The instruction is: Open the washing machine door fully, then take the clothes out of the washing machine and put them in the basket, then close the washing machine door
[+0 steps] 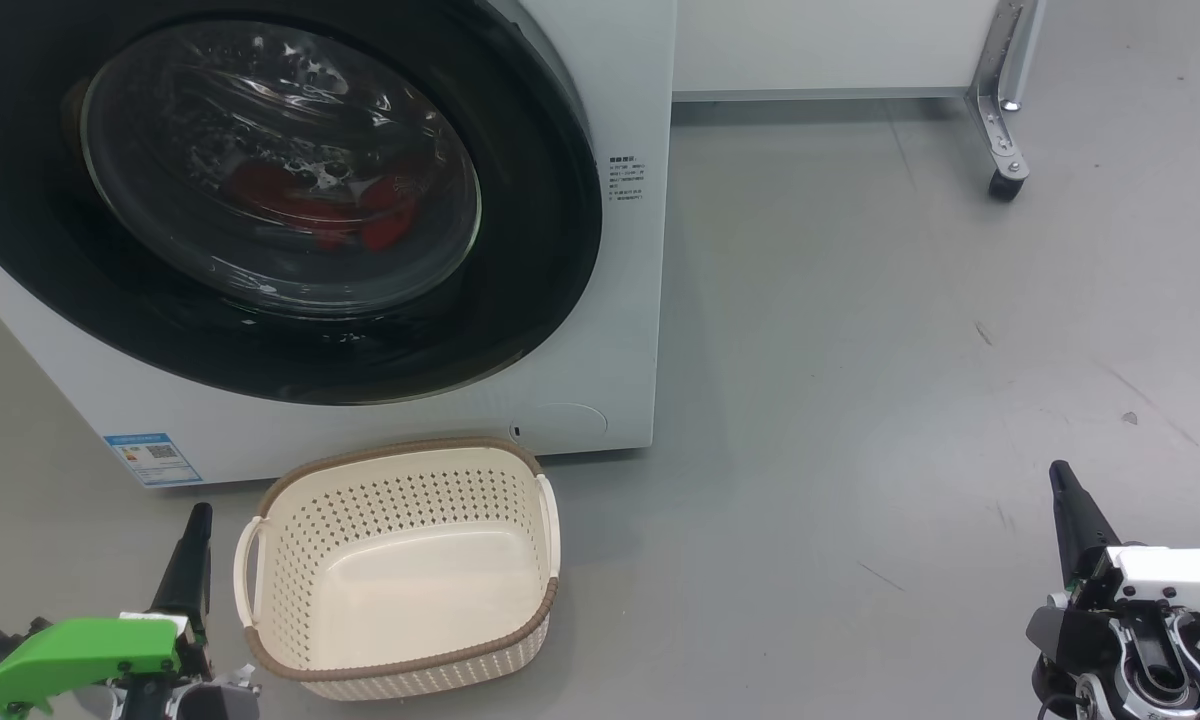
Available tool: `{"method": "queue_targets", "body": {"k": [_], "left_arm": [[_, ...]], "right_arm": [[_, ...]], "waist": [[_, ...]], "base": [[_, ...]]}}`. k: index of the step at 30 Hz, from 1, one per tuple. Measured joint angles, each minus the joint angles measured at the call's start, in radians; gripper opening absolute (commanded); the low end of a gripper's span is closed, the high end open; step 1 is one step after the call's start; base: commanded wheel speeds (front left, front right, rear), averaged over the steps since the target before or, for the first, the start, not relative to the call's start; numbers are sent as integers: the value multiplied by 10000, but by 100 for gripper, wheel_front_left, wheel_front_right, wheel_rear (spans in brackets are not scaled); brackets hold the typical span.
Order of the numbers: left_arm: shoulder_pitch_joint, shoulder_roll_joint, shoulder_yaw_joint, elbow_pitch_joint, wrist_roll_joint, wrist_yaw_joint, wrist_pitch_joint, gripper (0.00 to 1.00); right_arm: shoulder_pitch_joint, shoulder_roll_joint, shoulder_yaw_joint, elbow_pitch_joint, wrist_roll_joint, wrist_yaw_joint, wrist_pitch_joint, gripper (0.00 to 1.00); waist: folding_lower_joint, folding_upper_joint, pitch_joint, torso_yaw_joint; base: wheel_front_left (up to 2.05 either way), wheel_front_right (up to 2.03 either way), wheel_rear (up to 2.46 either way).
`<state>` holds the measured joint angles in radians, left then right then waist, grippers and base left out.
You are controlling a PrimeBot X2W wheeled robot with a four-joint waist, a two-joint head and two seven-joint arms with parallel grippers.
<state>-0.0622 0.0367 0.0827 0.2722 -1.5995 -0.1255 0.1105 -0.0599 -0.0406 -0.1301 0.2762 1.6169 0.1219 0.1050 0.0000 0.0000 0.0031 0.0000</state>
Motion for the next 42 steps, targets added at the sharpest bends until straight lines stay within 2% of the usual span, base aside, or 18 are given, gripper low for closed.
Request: {"method": "queue_targets", "body": {"k": [3,4,5,8,9,26,42], "left_arm": [[0,0,0,0,0,0,0,0],[0,0,0,0,0,0,0,100],[18,-12,-8,67,0,0,-2,0],[252,-150,-44,399,2,4,-2,0],[353,-205,-58,516,2,4,-2,100],[447,-186,-178,525,240,8,-169,100],[291,357,-940,428,1618,8,-951,100]], "right_arm": [[0,0,0,0,0,0,0,0],[0,0,0,0,0,0,0,100],[29,12,4,52,0,-4,-2,0],[297,169,21,376,0,-10,-2,0],[399,226,23,489,0,-10,-2,100],[451,148,339,437,-658,-10,-242,100],[8,-322,1162,408,-2389,-10,-899,100]], "waist": [[0,0,0,0],[0,0,0,0],[0,0,0,0],[0,0,0,0],[0,0,0,0],[0,0,27,-3],[0,0,44,7]], "base": [[0,0,0],[0,0,0],[0,0,0],[0,0,0],[0,0,0],[0,0,0],[0,0,0]]}}
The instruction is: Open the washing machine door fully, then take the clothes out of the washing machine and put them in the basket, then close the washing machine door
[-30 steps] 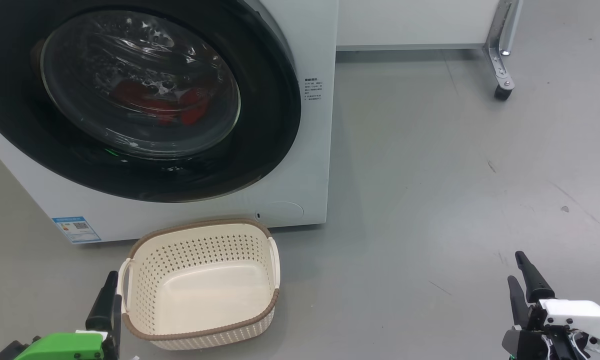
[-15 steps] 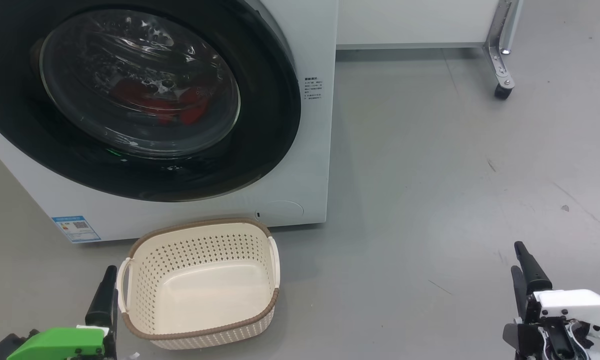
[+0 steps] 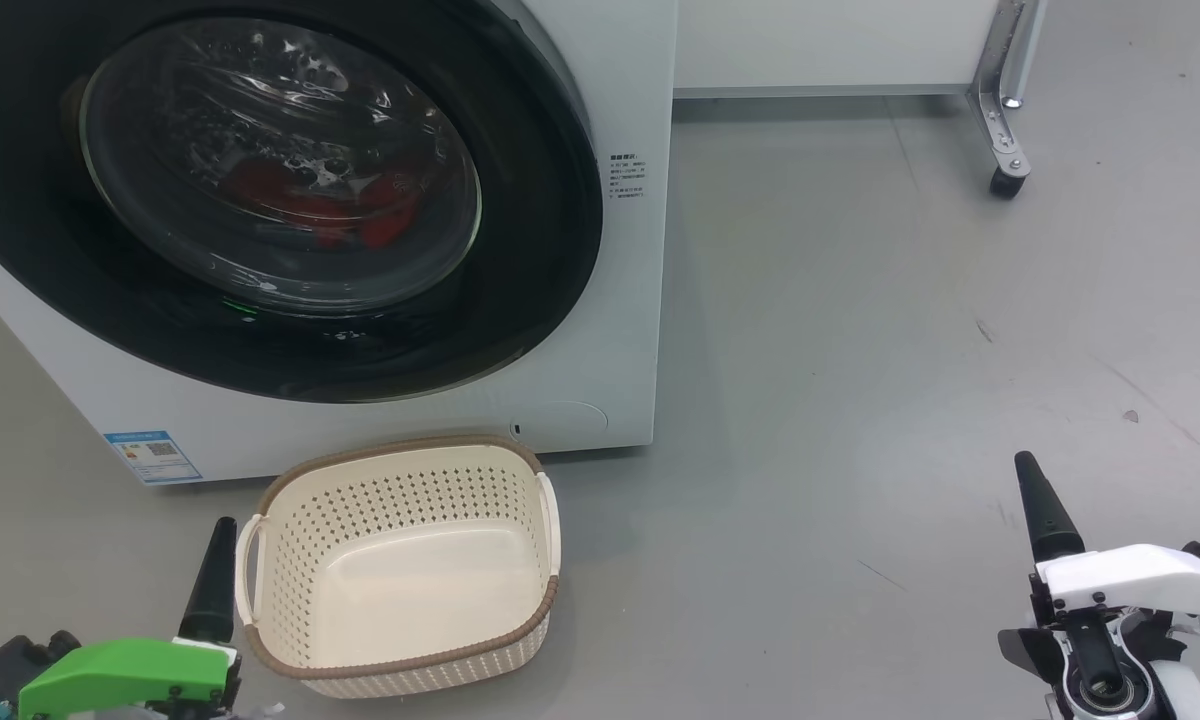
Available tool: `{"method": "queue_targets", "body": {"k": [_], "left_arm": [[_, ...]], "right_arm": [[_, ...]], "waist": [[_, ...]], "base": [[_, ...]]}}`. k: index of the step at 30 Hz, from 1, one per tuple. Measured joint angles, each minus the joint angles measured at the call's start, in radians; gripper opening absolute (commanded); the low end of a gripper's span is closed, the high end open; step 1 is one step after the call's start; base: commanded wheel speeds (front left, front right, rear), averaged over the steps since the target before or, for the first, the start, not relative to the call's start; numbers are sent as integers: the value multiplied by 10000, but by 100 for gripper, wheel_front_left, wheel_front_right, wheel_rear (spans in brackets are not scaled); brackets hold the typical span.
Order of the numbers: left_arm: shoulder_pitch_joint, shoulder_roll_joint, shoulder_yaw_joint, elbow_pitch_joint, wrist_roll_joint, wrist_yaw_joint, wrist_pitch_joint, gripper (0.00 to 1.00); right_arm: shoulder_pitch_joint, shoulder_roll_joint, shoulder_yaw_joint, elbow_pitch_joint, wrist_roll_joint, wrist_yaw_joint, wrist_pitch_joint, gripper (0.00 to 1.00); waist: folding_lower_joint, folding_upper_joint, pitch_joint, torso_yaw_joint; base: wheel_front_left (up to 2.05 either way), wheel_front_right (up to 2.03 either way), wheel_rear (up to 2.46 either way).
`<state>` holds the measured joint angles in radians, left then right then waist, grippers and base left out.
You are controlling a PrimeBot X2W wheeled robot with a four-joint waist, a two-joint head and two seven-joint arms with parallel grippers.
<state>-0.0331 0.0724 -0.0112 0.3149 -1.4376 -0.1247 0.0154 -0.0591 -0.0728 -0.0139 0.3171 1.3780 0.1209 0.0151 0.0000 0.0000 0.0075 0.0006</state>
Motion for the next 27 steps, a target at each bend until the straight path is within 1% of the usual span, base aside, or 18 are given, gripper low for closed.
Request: {"method": "queue_targets", "body": {"k": [16,18,22,27], "left_arm": [[-93,520,-895,299,2006,0,-614,100],[-121,560,-926,318,2458,0,-656,100],[-271,658,-951,318,3064,-2,-809,100],[-327,698,-1087,322,3812,-2,-986,100]], "right_arm": [[-400,-487,1162,291,-2339,-8,-556,100],[-424,-564,1365,382,-2769,-98,-658,100],[-558,-648,1639,523,-3335,-111,-786,100],[-686,-757,1937,660,-3992,-278,-940,100]], "waist": [[0,0,-35,40],[0,0,-43,52],[0,0,-50,68],[0,0,-57,79]], "base": [[0,0,0],[0,0,0],[0,0,0],[0,0,0]]}}
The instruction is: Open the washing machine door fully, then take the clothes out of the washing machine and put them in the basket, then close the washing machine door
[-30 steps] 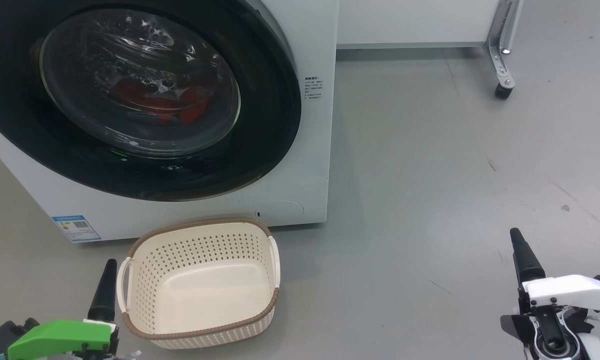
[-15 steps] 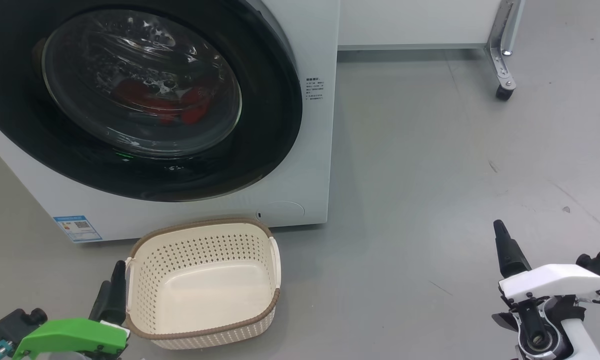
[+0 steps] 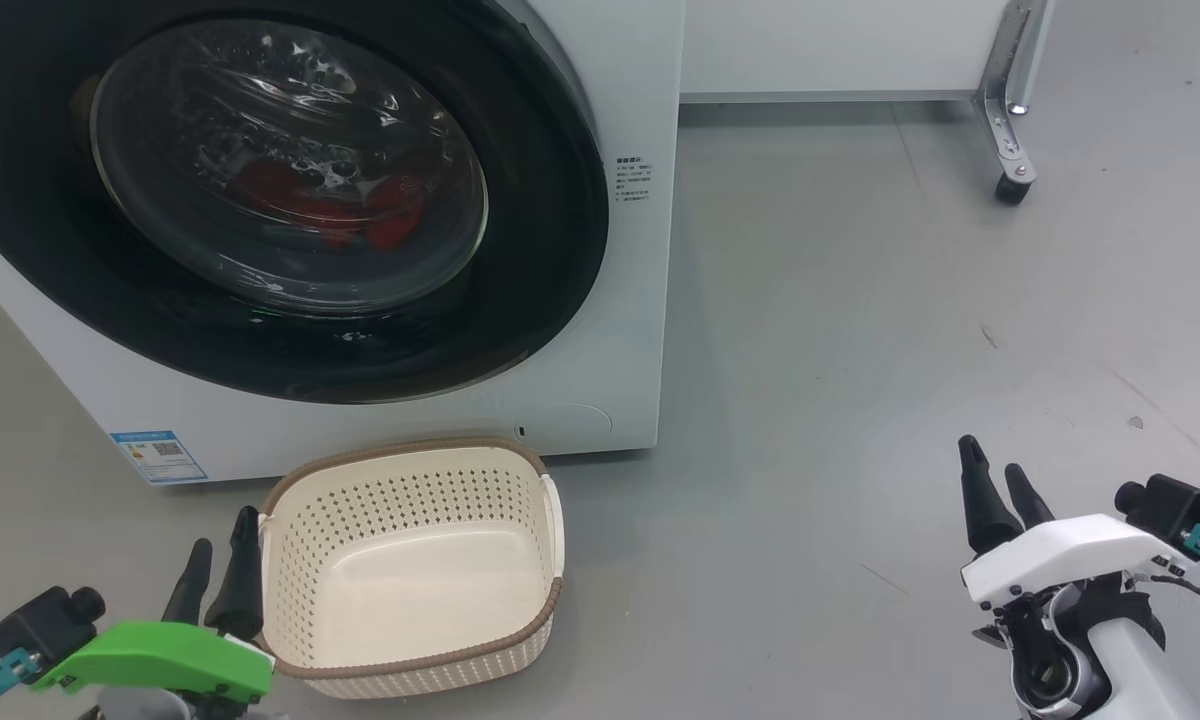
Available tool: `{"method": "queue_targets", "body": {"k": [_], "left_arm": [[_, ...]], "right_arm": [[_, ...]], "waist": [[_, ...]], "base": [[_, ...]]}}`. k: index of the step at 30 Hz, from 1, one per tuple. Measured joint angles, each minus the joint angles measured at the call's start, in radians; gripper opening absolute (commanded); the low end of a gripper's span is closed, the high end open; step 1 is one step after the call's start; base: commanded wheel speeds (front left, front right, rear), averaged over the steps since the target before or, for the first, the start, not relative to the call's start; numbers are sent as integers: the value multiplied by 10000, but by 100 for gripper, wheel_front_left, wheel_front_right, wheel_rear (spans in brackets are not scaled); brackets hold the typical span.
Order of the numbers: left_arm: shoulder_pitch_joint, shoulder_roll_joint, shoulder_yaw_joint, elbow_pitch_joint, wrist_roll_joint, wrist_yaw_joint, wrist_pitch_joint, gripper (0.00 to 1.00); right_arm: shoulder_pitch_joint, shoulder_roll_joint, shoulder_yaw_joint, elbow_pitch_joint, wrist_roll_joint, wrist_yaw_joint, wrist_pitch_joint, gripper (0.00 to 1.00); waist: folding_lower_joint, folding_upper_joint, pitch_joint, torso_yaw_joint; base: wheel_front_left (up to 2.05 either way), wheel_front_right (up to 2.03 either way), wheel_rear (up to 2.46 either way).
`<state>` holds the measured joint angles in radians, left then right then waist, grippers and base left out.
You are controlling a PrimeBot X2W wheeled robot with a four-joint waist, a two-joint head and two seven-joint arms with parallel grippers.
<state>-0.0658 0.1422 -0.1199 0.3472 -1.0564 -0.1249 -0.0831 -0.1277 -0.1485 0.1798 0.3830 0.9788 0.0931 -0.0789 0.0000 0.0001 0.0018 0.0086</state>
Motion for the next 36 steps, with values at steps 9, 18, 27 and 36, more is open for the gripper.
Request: {"method": "queue_targets", "body": {"k": [9,18,27,36], "left_arm": [[-12,17,-128,69,1264,0,-303,100],[-19,69,-194,176,2537,0,-614,100],[-57,113,-274,290,3940,-2,-913,100],[-267,125,-383,299,5007,-4,-1183,100]], "right_arm": [[-317,-194,533,274,-1170,-163,-328,100],[-589,-366,988,543,-2207,-263,-640,100],[-900,-506,1528,846,-3358,-345,-957,100],[-1222,-644,1942,1085,-4337,-435,-1248,100]], "waist": [[0,0,-15,1],[0,0,-34,-20],[0,0,-39,-49],[0,0,-35,-57]], "base": [[0,0,0],[0,0,0],[0,0,0],[0,0,0]]}}
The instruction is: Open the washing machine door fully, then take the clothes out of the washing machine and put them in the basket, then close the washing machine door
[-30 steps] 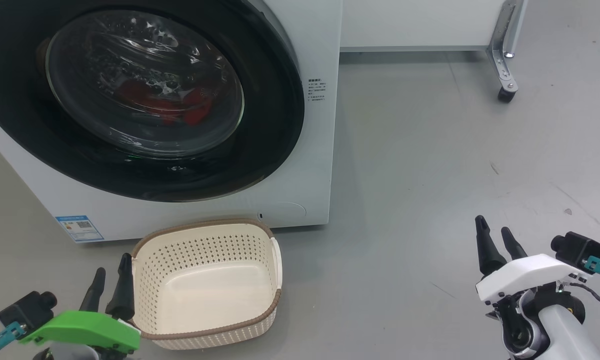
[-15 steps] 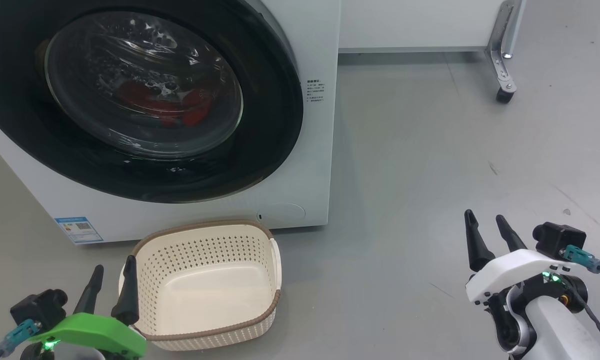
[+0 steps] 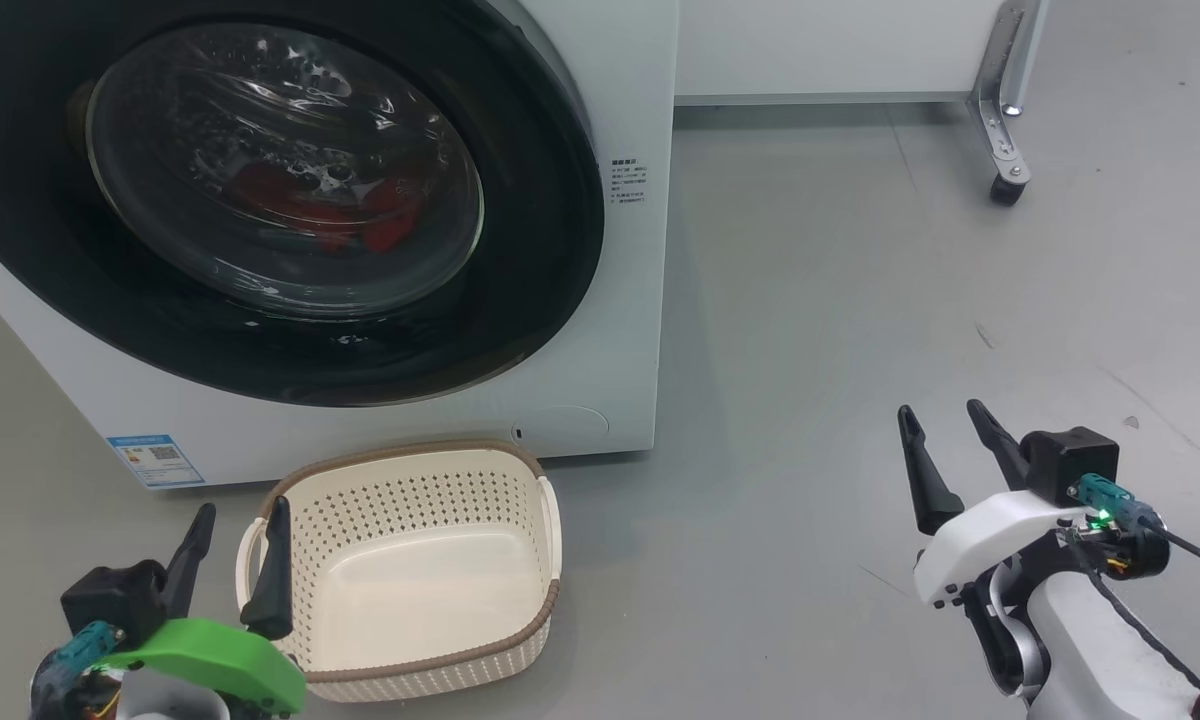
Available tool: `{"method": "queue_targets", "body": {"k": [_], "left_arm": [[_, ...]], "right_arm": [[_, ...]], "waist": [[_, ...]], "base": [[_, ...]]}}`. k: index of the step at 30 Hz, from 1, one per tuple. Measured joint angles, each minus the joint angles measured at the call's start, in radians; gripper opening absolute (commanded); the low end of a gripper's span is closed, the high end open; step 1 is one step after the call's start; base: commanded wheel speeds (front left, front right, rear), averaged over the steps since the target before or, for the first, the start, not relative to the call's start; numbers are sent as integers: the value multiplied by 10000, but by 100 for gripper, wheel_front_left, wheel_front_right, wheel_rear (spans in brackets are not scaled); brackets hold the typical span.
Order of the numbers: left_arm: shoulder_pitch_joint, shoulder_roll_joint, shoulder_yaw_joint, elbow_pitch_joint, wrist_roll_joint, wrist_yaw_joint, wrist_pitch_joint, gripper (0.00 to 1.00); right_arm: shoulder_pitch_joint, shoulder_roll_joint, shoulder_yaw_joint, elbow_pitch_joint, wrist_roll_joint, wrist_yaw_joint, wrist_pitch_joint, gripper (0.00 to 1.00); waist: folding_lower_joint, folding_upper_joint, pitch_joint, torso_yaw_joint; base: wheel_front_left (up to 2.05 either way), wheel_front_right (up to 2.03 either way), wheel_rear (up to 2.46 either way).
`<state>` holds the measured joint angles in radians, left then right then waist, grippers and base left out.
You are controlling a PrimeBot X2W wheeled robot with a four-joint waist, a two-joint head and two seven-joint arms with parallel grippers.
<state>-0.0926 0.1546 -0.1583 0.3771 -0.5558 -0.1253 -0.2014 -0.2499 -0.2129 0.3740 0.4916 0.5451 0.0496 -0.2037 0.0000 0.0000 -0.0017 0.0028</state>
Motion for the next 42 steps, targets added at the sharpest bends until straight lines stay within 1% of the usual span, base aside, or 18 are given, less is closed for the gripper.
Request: {"method": "queue_targets", "body": {"k": [2,10,14,16,26,42], "left_arm": [[-3,8,-2,27,437,0,-125,100],[-6,19,4,105,1342,-2,-345,100],[-8,17,48,163,1804,-2,-477,100],[-8,0,192,190,1804,-2,-477,100],[-7,-157,909,382,1814,29,-477,100],[-4,-391,1164,314,2236,29,-477,100]], "right_arm": [[-125,-73,161,88,-332,-6,-63,100],[-305,-194,487,276,-1200,-12,-320,100],[-417,-255,522,347,-1528,-171,-401,100],[-449,-251,456,357,-1561,-201,-410,100],[-451,-251,-336,326,-1557,-790,-458,100],[-446,-104,-522,-75,-1557,-786,-481,100]], "waist": [[0,0,-4,-4],[0,0,-30,-14],[0,0,-51,-19],[0,0,-60,-22],[0,0,-60,-31],[0,0,174,35]], "base": [[0,0,0],[0,0,0],[0,0,0],[0,0,0],[0,0,0],[0,0,0]]}}
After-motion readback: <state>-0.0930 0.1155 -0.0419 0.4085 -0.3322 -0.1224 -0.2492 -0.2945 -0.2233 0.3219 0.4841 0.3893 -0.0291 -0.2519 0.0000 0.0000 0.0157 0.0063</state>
